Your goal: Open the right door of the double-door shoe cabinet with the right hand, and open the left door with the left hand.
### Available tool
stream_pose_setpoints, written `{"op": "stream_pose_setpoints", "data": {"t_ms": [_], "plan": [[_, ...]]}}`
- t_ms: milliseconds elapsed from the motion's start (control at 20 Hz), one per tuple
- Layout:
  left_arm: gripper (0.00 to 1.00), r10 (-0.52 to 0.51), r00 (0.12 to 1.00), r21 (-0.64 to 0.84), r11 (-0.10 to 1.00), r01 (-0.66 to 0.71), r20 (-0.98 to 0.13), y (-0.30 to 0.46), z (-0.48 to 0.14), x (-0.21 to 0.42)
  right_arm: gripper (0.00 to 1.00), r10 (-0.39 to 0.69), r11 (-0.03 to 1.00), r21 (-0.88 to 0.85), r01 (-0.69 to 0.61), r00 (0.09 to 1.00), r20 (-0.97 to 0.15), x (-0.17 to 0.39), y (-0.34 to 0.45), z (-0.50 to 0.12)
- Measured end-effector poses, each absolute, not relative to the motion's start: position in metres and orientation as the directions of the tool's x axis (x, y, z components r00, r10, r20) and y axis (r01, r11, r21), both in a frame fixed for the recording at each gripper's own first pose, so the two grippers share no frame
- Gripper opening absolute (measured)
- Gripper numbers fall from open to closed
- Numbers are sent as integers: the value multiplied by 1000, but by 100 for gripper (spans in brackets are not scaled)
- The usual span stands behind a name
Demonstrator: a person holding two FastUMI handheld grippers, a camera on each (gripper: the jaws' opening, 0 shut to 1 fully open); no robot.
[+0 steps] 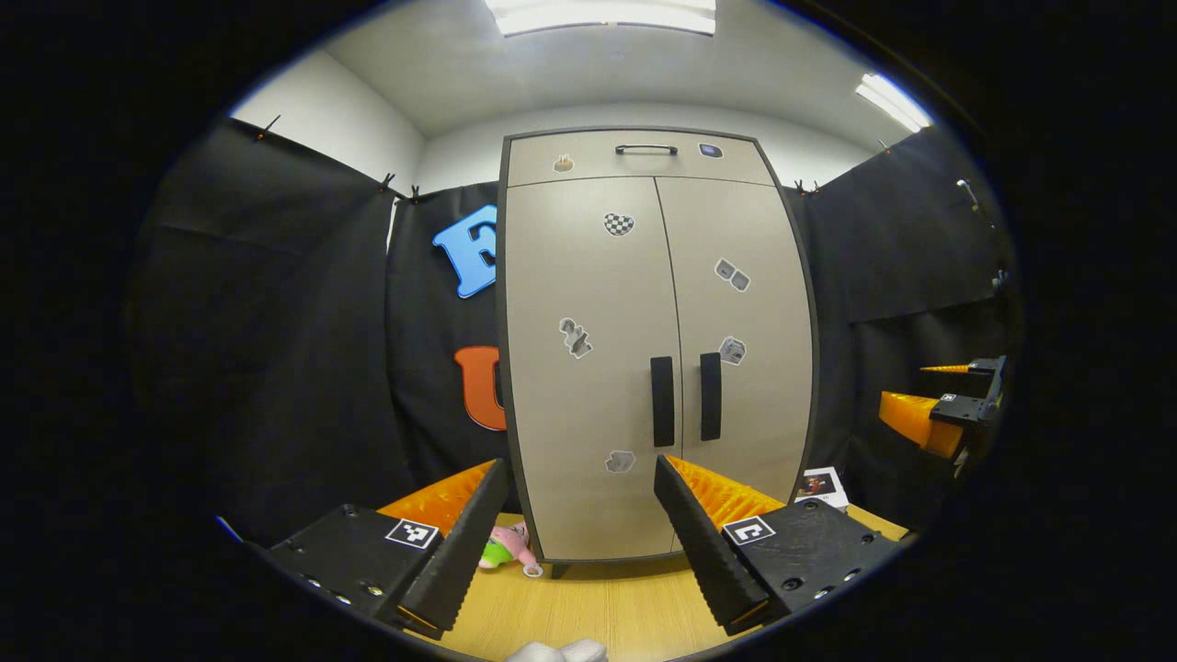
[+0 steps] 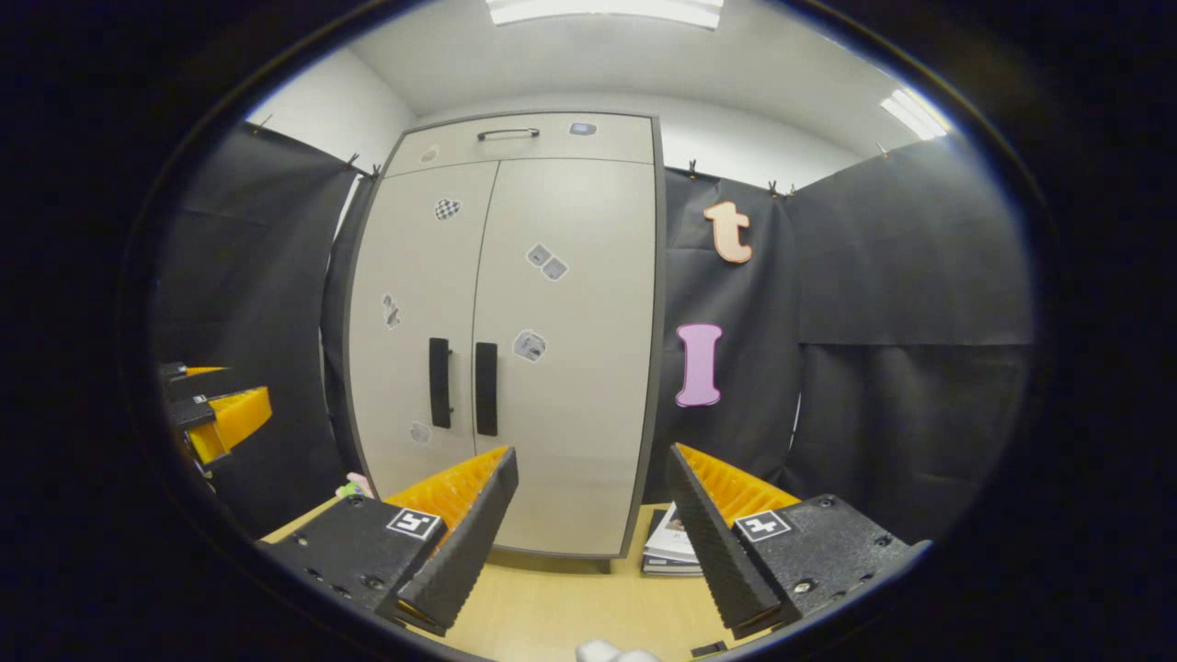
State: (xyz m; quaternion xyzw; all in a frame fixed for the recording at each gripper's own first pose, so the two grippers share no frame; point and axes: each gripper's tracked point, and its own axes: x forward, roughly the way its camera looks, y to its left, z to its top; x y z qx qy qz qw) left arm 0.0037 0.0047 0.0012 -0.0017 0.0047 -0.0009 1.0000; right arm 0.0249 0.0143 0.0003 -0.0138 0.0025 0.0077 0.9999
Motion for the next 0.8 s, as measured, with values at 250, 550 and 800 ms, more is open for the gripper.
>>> {"op": "stream_pose_setpoints", "data": {"t_ms": [250,550,800], "plan": [[96,16,1000,-6,1000,-16,-16,15,0,-1,100,25,999,-38,-25,1000,-3,51,36,-2],[96,41,999,17,999,-41,-30,28,-4,-6,100,64,998,-18,-64,998,-21,108,80,-9],[96,65,996,15,998,-64,-61,36,-14,-11,100,96,995,-17,-97,995,-29,167,119,-11]]}}
